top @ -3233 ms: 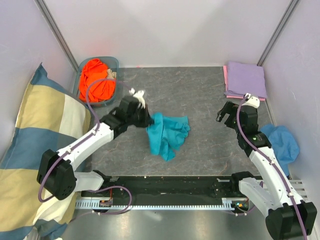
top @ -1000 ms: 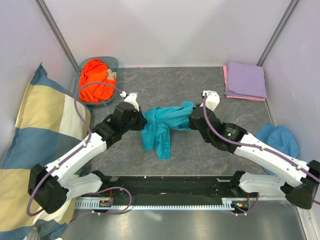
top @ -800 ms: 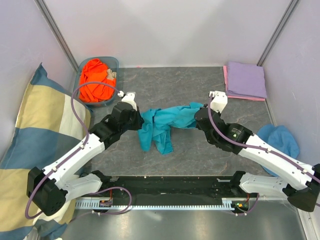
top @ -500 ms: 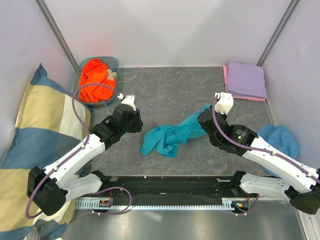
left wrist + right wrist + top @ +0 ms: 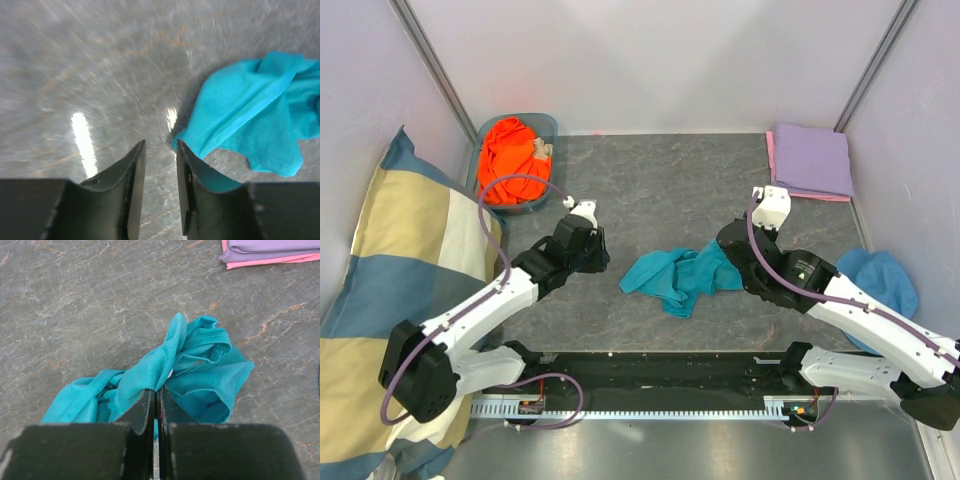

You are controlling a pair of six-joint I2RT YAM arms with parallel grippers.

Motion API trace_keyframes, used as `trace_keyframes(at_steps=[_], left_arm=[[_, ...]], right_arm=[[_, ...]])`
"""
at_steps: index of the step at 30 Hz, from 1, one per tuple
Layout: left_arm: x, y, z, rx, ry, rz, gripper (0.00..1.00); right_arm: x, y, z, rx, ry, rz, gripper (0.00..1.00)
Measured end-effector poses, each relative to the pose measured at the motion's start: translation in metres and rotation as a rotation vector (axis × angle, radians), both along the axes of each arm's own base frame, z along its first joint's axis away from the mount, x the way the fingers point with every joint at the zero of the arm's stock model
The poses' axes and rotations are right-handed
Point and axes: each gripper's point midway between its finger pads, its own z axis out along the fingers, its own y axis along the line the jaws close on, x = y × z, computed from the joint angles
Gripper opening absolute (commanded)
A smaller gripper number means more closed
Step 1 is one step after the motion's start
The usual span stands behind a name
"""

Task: Fold and stack the t-shirts
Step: Flatten out the tshirt

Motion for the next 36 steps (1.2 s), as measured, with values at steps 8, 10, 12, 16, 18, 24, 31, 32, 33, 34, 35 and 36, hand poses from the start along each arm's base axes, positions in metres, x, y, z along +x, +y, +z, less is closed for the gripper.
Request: trace_keyframes(at_steps=[8, 10, 12, 16, 18, 24, 31, 32, 33, 34, 35, 36], left_arm=[[-0.026, -0.021, -0.083, -0.052, 0.227, -0.044, 0.61], [-0.029, -0.024, -0.09, -0.062, 0.249, -0.049, 0.62], [-0.029, -0.028, -0.091, -0.078, 0.25, -0.054, 0.62], [-0.027, -0.04, -0.085, -0.121, 0.236, -0.073, 0.69], [-0.028, -0.045, -0.083, -0.135, 0.229, -0.082, 0.7], [-0.035, -0.063, -0.08, -0.158, 0.216, -0.127, 0.71], [-0.037, -0.075, -0.102, -0.135, 0.248, -0.147, 0.49], [-0.035, -0.078, -0.103, -0.138, 0.243, -0.149, 0.14], [-0.032, -0.08, -0.104, -0.143, 0.239, -0.147, 0.03], [-0.031, -0.082, -0.107, -0.144, 0.242, -0.141, 0.02], [-0.03, -0.081, -0.112, -0.136, 0.248, -0.14, 0.02], [-0.028, -0.085, -0.111, -0.146, 0.242, -0.141, 0.02]], right_arm=[[0.0, 0.0, 0.0, 0.006, 0.0, -0.003, 0.0], [0.0, 0.0, 0.0, 0.006, 0.0, -0.003, 0.0], [0.0, 0.0, -0.001, 0.005, 0.002, -0.003, 0.0], [-0.001, 0.0, -0.005, 0.003, 0.007, -0.006, 0.0], [-0.001, 0.0, -0.006, 0.0, 0.011, -0.007, 0.0], [0.0, 0.002, -0.011, -0.009, 0.024, -0.004, 0.0], [0.0, 0.003, -0.011, -0.005, 0.026, -0.003, 0.0], [0.0, 0.003, -0.011, -0.005, 0.026, -0.003, 0.0], [0.0, 0.003, -0.011, -0.005, 0.026, -0.002, 0.0], [0.0, 0.003, -0.011, -0.004, 0.026, -0.002, 0.0], [0.0, 0.003, -0.011, -0.005, 0.026, -0.002, 0.0], [0.0, 0.003, -0.011, -0.005, 0.026, -0.002, 0.0]])
